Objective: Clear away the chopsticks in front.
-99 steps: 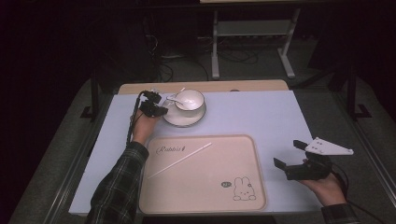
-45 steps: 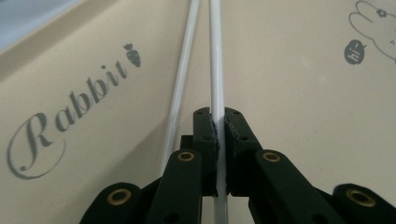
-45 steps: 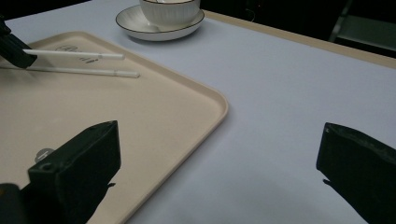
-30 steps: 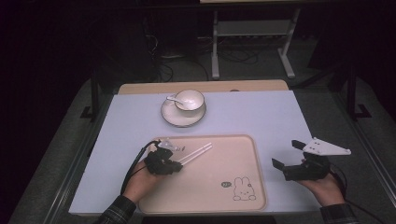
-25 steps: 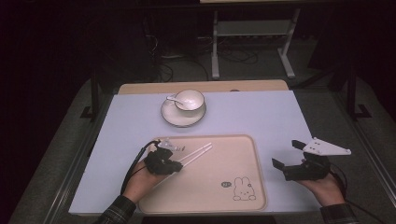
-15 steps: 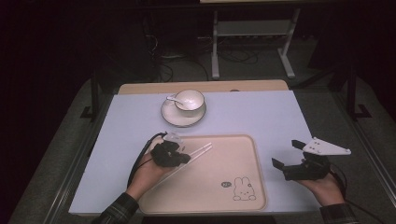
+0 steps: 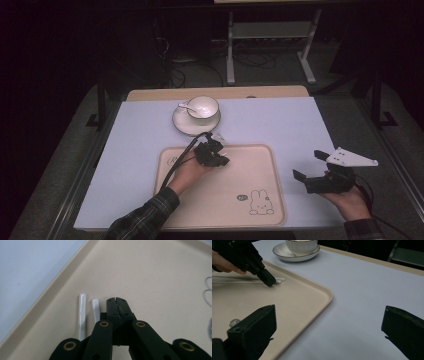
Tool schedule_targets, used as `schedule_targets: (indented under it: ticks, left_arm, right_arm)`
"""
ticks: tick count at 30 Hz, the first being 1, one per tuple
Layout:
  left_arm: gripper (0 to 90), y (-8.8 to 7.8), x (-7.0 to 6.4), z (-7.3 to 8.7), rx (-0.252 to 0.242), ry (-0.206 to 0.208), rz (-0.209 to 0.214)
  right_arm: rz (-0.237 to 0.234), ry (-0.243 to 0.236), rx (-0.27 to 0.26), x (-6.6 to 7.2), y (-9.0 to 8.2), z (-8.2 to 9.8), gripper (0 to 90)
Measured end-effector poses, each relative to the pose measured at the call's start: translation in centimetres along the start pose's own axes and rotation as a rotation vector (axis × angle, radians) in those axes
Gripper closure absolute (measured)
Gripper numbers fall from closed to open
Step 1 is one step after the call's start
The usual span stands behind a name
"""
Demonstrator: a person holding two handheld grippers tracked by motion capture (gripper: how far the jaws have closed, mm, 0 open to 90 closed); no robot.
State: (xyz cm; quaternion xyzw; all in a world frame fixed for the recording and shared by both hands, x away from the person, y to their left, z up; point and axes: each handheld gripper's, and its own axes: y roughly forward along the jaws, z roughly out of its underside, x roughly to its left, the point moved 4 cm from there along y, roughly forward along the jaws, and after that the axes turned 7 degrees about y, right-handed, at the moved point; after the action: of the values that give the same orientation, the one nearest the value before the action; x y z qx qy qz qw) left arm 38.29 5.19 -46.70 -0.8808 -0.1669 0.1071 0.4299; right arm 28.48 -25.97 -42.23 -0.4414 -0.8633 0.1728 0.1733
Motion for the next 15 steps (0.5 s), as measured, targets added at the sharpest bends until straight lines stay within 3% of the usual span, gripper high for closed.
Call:
schedule_targets:
  ticks: [5, 15]
  left_arm:
    - [89.7, -0.4, 0.8, 0.4, 0.006, -0.011, -0.029]
    - [89.7, -1.6, 2.7, 1.8, -0.004, -0.072, -0.067]
  right_arm:
    - [-0.002, 0.0, 0.003, 0.1, 0.0, 0.0, 0.0]
    - [-0.005, -0.005, 0.005, 0.3, 0.1, -0.1, 0.0]
